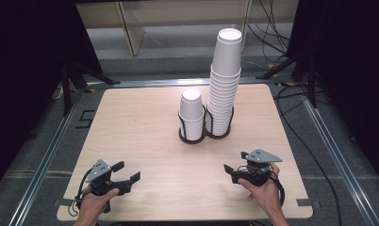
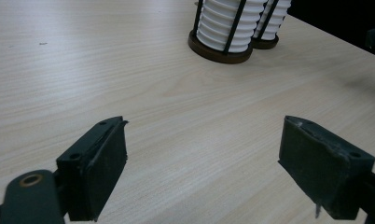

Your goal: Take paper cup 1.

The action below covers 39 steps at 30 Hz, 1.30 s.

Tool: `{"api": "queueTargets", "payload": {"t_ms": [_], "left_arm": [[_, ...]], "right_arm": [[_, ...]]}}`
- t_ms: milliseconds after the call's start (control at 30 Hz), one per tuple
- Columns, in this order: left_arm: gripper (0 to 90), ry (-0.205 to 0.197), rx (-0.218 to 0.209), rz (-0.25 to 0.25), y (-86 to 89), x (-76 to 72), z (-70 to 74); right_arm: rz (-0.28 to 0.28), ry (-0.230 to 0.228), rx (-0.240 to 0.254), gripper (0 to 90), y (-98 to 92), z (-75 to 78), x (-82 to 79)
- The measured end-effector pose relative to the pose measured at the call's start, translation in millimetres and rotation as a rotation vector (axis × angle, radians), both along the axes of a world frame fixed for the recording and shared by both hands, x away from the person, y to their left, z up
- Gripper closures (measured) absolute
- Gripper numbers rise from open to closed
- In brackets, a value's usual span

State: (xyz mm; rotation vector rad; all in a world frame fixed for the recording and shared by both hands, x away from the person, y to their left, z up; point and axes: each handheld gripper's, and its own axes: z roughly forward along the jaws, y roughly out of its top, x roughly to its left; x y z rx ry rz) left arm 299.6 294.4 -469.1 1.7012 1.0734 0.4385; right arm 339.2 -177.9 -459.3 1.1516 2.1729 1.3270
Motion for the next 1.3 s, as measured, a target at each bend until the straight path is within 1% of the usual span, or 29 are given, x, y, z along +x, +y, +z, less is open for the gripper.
{"api": "queueTargets", "payload": {"t_ms": [33,67,100,233,267,333,400,500,533,567,600,633,667,733,767,800,867,900,933,967,1000,1033,1067,1100,1133,1200,1233,1267,1300], "left_arm": [[14.8,0.000,0.000,0.000,0.0,0.0,0.0],[14.8,0.002,0.000,0.008,0.0,-0.5,0.3],[14.8,0.001,-0.007,0.009,0.0,-0.6,0.0],[14.8,0.001,-0.002,0.006,0.5,-1.0,0.2],[14.8,0.002,-0.003,0.006,0.0,-1.0,0.1],[14.8,0.004,0.023,0.003,-0.1,-1.6,0.7],[14.8,-0.001,0.009,-0.002,-1.5,-1.1,0.0],[14.8,0.000,0.016,-0.002,-1.5,-1.5,0.2],[14.8,0.001,0.018,-0.003,-1.2,-1.5,0.0],[14.8,0.002,0.023,-0.009,-0.2,-1.4,0.0],[14.8,-0.001,0.014,-0.001,-0.8,-1.2,-0.5],[14.8,0.005,0.028,-0.001,0.3,-1.8,0.6],[14.8,0.006,0.025,0.002,0.1,-2.0,0.9],[14.8,0.000,0.015,-0.005,0.1,-1.6,0.6],[14.8,-0.003,0.013,-0.003,-0.1,-1.7,0.6],[14.8,-0.004,0.016,-0.005,0.2,-1.8,0.7],[14.8,-0.003,0.015,-0.004,0.6,-1.7,0.5],[14.8,-0.004,0.008,0.000,0.3,-1.4,0.0],[14.8,-0.004,0.008,0.000,0.3,-1.4,0.0],[14.8,0.001,0.014,0.002,0.9,-1.4,0.3],[14.8,0.001,0.012,0.003,0.8,-1.3,0.4],[14.8,0.001,0.015,0.001,1.2,-1.3,0.6],[14.8,0.000,0.017,0.004,1.2,-1.5,0.7],[14.8,0.000,0.015,0.004,1.1,-1.6,0.7],[14.8,0.000,0.015,0.004,1.0,-1.7,0.5],[14.8,0.000,0.016,0.003,1.0,-1.6,0.4],[14.8,0.000,0.016,0.003,1.0,-1.6,0.4],[14.8,0.002,0.014,0.006,1.0,-1.4,0.5],[14.8,0.002,0.013,0.004,1.1,-1.3,0.5]], "right_arm": [[0.000,0.000,0.000,16.6,0.0,0.0,0.0],[0.017,-0.013,0.002,16.1,1.1,-1.6,1.8],[0.010,-0.010,-0.024,15.5,1.7,0.2,0.0],[0.014,-0.017,-0.013,15.5,5.1,0.3,0.5],[0.027,-0.019,-0.012,15.5,6.3,0.5,1.0],[0.027,-0.029,-0.019,15.5,10.2,1.7,2.5],[0.030,-0.035,-0.019,15.5,13.9,2.5,3.9],[0.037,-0.041,-0.019,15.5,18.0,3.6,5.9],[0.043,-0.056,-0.020,15.5,20.2,3.7,7.9],[0.041,-0.035,-0.002,15.5,24.6,6.4,7.9],[0.049,-0.042,-0.006,15.5,25.1,8.0,9.8],[0.060,-0.030,0.045,15.6,28.3,8.0,11.3],[0.072,-0.035,0.050,15.6,29.5,9.1,14.2],[0.063,-0.016,0.055,15.6,33.0,14.7,16.4],[0.071,-0.020,0.074,15.7,35.6,16.1,19.3],[0.066,-0.017,0.076,15.7,37.2,19.0,21.4],[0.072,-0.051,0.072,15.8,39.7,23.5,28.3],[0.066,-0.040,0.088,15.8,42.0,26.5,29.5],[0.066,-0.040,0.088,15.8,42.0,26.5,29.5],[0.057,-0.047,0.074,15.8,44.1,31.9,33.8],[0.059,-0.073,0.073,15.9,45.7,32.6,37.9],[0.063,-0.052,0.088,15.8,47.8,35.6,38.9],[0.063,-0.078,0.067,15.8,48.8,37.5,42.4],[0.065,-0.085,0.067,15.9,50.8,39.8,44.7],[0.056,-0.081,0.071,15.8,53.1,42.1,45.9],[0.069,-0.070,0.076,15.8,58.5,46.8,49.6],[0.069,-0.070,0.076,15.8,58.5,46.8,49.6],[0.066,-0.085,0.081,15.8,64.0,51.3,53.5],[0.072,-0.080,0.081,15.8,66.1,54.0,55.3]]}}
